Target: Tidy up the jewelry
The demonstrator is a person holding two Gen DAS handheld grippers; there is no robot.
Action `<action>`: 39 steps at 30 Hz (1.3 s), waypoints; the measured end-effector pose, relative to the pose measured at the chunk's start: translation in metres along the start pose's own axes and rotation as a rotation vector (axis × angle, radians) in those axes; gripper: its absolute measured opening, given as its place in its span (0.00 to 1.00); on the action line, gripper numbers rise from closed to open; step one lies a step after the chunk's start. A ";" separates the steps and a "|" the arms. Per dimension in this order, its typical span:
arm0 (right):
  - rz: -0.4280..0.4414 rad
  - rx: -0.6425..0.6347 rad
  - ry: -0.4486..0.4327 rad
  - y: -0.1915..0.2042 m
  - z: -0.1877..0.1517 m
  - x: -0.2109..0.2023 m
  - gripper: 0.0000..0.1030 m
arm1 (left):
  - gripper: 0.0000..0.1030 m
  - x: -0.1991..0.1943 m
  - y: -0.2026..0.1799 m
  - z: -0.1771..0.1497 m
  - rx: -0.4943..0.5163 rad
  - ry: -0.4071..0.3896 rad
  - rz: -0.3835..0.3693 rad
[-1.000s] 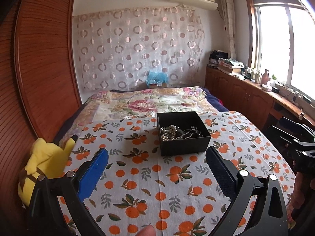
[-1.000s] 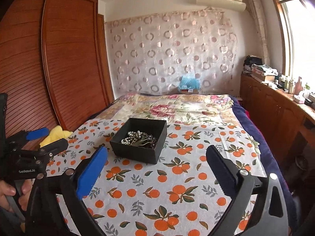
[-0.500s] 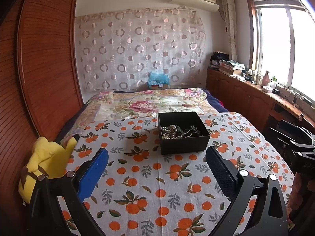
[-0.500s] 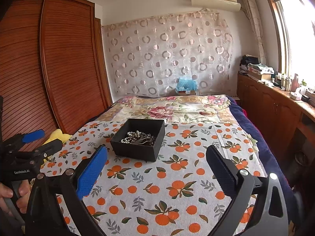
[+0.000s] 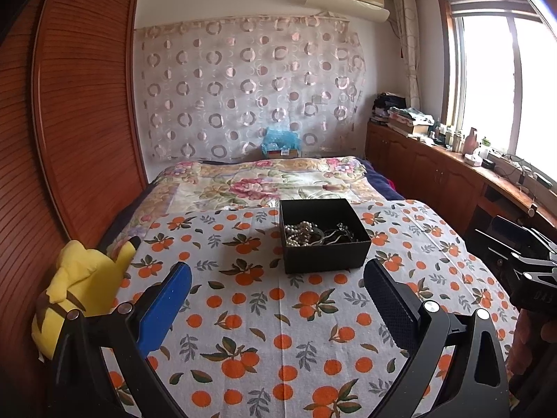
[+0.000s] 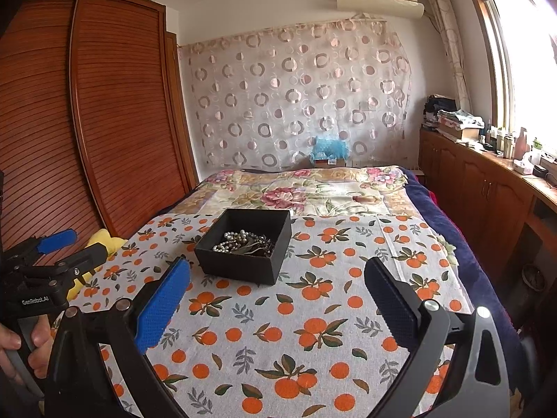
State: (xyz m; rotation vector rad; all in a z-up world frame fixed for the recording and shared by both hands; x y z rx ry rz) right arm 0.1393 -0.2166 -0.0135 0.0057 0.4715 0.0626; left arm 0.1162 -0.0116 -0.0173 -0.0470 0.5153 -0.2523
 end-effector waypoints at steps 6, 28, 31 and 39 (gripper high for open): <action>0.001 0.000 0.001 0.000 0.001 -0.001 0.98 | 0.93 0.000 -0.001 0.000 0.002 -0.002 0.001; 0.003 0.001 0.000 -0.001 0.001 0.000 0.98 | 0.93 -0.001 -0.002 0.000 -0.004 -0.003 0.003; 0.002 0.003 0.001 -0.001 0.001 0.000 0.98 | 0.93 -0.002 -0.002 0.000 -0.006 -0.004 0.001; 0.002 0.002 0.001 -0.001 0.001 -0.001 0.98 | 0.93 -0.002 -0.001 0.000 -0.007 -0.004 0.002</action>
Point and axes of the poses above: each gripper's, at about its wrist camera, not at the fingertips, and x roughly the way its jaws point, y to its left, z to its top, the point moved 9 cm from there along x, roughly the way its jaws point, and after that the axes turned 14 degrees about -z, right-handed, at the moved point
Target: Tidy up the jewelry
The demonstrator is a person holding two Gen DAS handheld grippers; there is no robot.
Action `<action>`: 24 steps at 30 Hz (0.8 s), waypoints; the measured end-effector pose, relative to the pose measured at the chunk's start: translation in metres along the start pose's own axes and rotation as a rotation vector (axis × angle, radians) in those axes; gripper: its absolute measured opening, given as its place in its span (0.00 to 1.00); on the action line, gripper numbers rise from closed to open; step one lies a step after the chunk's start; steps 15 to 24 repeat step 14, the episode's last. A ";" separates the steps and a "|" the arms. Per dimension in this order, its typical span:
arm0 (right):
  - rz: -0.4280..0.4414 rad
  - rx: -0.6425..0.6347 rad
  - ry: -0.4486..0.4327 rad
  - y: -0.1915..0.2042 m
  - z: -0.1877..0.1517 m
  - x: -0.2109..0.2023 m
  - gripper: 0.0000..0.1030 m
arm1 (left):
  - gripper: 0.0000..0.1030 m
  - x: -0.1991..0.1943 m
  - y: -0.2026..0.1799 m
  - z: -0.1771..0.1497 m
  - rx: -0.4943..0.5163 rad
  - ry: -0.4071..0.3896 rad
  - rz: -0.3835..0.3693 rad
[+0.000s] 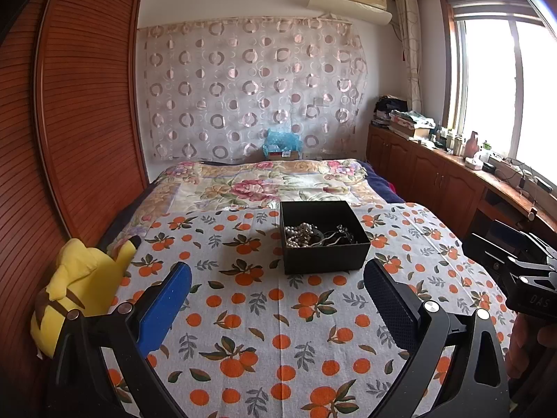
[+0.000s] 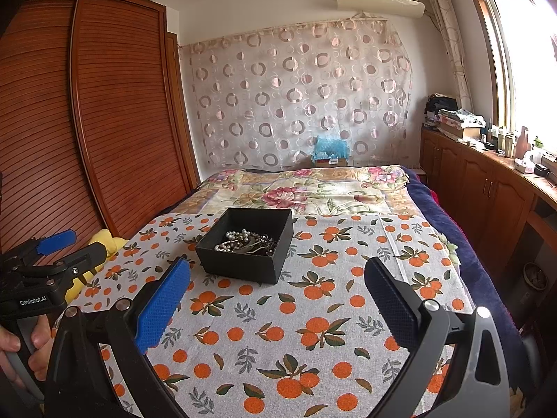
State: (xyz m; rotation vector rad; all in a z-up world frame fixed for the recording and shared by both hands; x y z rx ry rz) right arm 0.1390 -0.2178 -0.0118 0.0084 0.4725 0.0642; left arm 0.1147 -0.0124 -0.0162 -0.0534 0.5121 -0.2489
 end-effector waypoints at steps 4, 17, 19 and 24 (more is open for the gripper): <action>0.001 0.002 0.000 0.000 0.000 0.000 0.98 | 0.93 0.000 0.000 0.000 0.000 0.000 0.001; 0.000 0.001 -0.001 -0.001 0.000 0.000 0.98 | 0.93 -0.001 -0.003 0.000 0.000 0.004 0.002; 0.000 0.001 -0.001 -0.001 0.000 0.000 0.98 | 0.93 -0.001 -0.003 0.000 0.000 0.004 0.002; 0.000 0.001 -0.001 -0.001 0.000 0.000 0.98 | 0.93 -0.001 -0.003 0.000 0.000 0.004 0.002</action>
Point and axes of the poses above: each gripper's, at about its wrist camera, not at the fingertips, and x roughly the way its jaws point, y to its left, z to its top, the point moved 9 cm from there along x, roughly the way its jaws point, and after that the axes turned 14 degrees about -z, right-handed, at the moved point
